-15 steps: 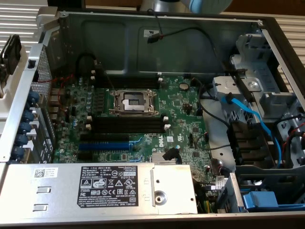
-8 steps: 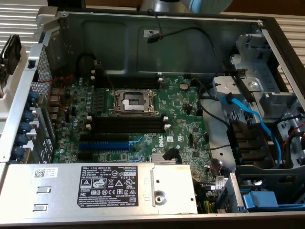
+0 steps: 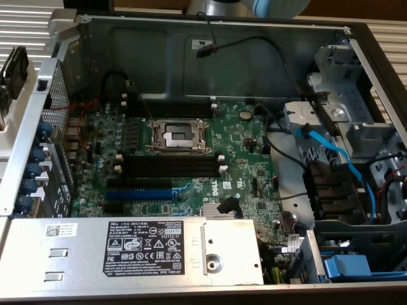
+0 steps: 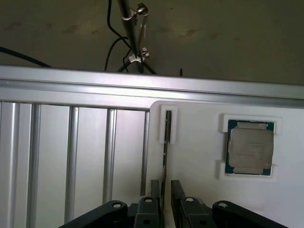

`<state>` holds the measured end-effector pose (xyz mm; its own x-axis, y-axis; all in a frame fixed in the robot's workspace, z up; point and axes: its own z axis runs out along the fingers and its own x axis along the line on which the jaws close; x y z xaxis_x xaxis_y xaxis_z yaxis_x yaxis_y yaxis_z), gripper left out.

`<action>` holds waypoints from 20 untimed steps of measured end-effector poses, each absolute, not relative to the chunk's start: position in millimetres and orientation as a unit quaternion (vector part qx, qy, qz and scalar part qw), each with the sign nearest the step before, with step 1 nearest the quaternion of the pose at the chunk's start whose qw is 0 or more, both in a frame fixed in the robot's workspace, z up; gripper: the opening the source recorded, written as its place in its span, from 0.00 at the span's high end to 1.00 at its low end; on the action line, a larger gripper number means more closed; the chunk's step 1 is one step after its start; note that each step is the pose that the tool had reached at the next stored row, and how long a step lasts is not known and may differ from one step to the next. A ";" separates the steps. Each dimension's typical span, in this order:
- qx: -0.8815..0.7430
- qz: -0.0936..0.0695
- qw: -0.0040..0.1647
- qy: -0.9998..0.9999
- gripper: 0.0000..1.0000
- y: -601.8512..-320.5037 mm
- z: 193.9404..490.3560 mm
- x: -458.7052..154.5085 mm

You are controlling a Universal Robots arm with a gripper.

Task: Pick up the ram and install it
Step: 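Pick up the ram and move it above insertion slot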

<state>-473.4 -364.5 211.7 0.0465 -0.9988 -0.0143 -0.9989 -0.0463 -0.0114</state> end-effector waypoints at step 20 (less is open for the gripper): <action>-0.723 0.001 0.009 0.690 0.76 -365.6 203.9 -470.6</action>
<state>-470.6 -365.6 203.9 0.0466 -0.9988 -0.0143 -0.9989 -0.0464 -0.0113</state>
